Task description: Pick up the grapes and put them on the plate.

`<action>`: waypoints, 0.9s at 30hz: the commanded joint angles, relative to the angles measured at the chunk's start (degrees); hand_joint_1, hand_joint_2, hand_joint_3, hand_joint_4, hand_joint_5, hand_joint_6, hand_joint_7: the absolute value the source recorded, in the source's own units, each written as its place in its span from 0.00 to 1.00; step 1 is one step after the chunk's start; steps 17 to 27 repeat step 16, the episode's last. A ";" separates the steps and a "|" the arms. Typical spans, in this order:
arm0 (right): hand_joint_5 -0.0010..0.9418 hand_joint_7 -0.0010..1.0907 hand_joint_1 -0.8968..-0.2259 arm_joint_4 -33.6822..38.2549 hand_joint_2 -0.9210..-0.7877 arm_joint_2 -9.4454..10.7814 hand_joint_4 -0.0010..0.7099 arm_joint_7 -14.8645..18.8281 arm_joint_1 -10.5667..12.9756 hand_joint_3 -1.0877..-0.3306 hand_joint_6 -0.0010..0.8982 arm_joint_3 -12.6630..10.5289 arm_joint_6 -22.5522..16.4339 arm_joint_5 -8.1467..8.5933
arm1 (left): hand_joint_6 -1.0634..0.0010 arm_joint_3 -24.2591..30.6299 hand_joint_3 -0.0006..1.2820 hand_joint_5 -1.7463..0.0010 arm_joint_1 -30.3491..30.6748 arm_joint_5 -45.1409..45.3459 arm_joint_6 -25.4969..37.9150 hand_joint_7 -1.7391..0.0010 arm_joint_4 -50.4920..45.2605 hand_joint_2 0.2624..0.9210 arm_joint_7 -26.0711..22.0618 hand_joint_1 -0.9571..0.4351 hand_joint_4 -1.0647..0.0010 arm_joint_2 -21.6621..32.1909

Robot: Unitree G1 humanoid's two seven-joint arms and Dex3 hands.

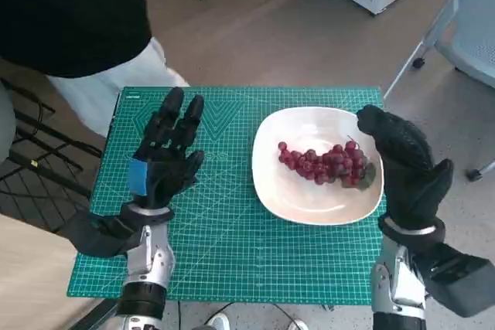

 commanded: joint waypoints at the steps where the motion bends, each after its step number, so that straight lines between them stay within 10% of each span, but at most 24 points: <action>1: 0.00 0.28 0.63 1.22 0.00 0.05 0.52 0.32 0.70 0.79 0.24 -0.11 -0.08 -0.11 | 0.60 -0.05 0.27 0.99 0.34 -0.44 -0.17 0.97 -0.55 1.00 -0.60 0.67 0.67 0.37; 27: 0.00 0.26 0.63 1.55 0.00 0.04 0.52 0.39 0.67 0.79 0.25 -0.10 -0.20 -0.01 | 0.59 -0.39 0.27 0.99 0.63 1.55 -0.58 0.98 -0.73 1.00 0.17 0.65 0.66 1.11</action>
